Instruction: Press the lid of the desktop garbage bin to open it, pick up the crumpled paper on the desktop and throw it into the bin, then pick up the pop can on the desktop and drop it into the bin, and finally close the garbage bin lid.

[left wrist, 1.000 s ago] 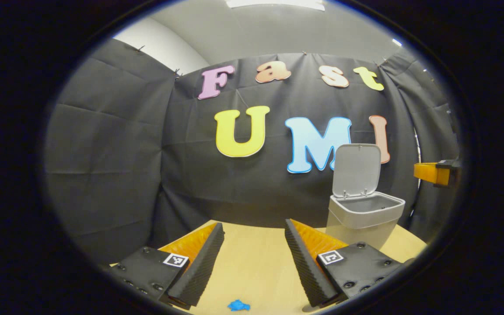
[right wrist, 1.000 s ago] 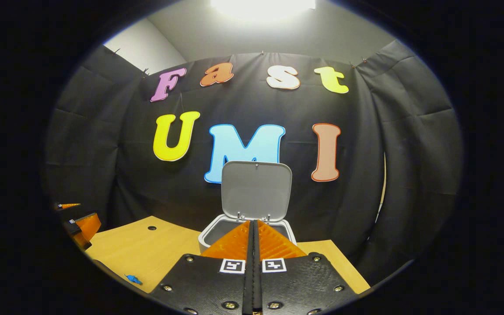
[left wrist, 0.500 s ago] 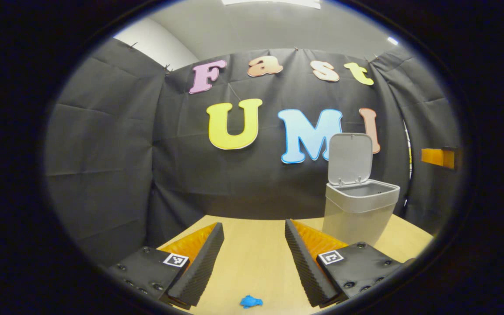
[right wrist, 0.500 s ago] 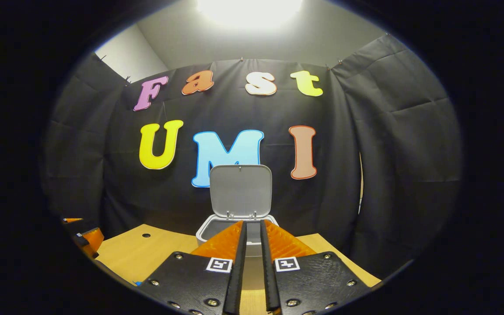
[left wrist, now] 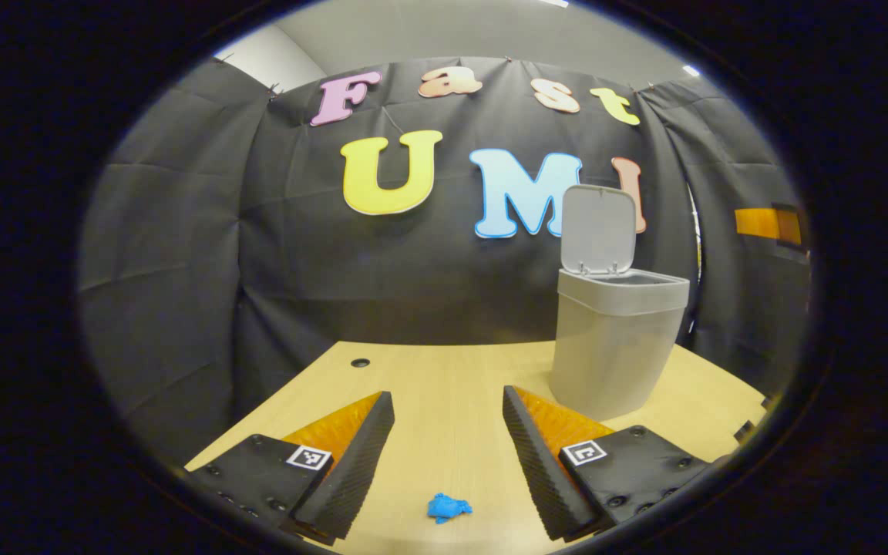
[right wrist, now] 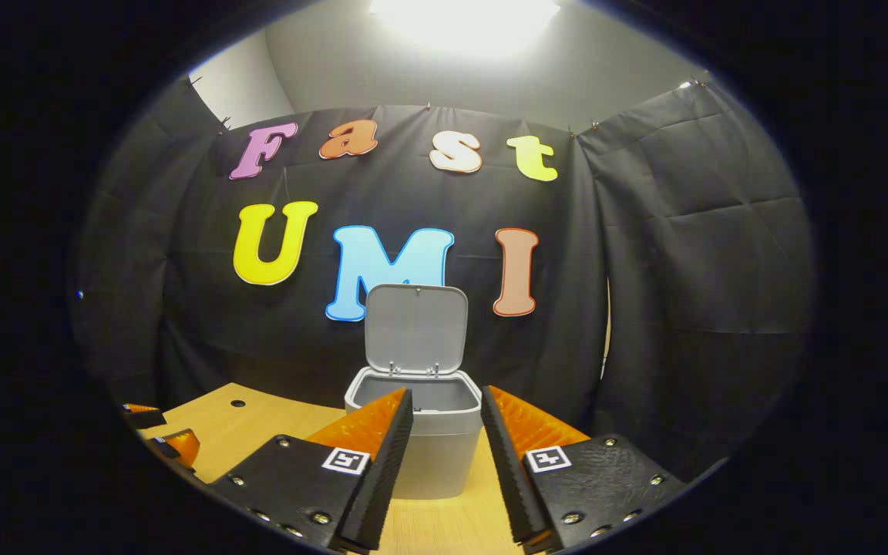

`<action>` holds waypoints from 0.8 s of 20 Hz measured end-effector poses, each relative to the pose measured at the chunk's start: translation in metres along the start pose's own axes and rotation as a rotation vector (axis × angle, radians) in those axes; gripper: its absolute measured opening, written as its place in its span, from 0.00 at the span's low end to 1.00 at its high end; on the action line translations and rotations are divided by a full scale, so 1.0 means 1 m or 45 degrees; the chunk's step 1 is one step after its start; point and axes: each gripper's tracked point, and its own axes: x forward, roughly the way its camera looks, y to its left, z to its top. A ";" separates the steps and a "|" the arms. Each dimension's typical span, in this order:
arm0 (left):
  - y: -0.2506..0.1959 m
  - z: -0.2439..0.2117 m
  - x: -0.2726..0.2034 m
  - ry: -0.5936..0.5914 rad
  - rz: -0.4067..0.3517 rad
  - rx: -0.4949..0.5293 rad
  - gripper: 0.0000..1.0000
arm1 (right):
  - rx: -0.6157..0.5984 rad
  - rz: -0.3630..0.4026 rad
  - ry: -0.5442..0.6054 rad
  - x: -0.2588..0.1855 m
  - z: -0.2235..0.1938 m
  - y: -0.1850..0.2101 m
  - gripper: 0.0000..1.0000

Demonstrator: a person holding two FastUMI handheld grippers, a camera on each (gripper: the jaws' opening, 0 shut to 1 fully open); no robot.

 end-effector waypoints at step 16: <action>0.007 -0.204 0.048 0.529 -0.080 0.054 0.94 | -0.031 -0.027 0.033 -0.027 0.002 0.012 0.93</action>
